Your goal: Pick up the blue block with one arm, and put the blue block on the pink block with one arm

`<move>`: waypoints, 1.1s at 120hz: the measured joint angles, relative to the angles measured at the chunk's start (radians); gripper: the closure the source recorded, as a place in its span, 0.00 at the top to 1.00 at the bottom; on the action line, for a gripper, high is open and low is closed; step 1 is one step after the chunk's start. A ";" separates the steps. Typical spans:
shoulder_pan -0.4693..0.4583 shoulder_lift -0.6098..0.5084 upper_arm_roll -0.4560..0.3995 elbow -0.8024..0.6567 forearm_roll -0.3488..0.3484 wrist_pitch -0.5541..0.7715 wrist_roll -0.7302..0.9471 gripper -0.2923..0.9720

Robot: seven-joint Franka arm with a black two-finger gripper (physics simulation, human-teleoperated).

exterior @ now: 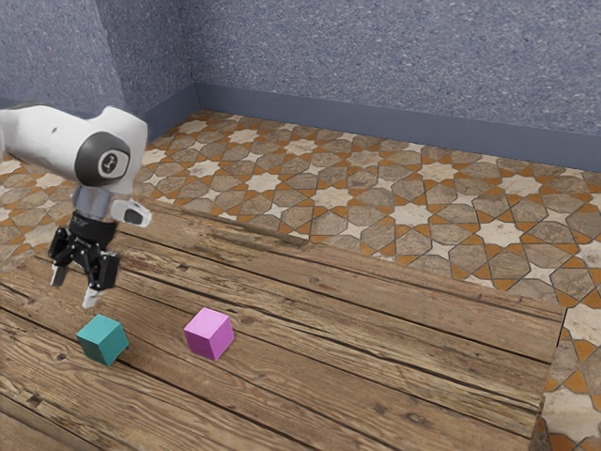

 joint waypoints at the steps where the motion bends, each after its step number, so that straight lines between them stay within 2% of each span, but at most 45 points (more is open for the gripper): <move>1: 0.002 0.002 0.001 0.000 0.000 0.003 0.001 0.77; 54: 0.063 0.026 -0.024 -0.102 -0.068 0.140 0.024 0.77; 79: 0.082 0.035 -0.025 -0.100 -0.068 0.182 0.039 0.77; 132: 0.111 0.136 -0.039 -0.051 -0.075 0.259 0.072 0.77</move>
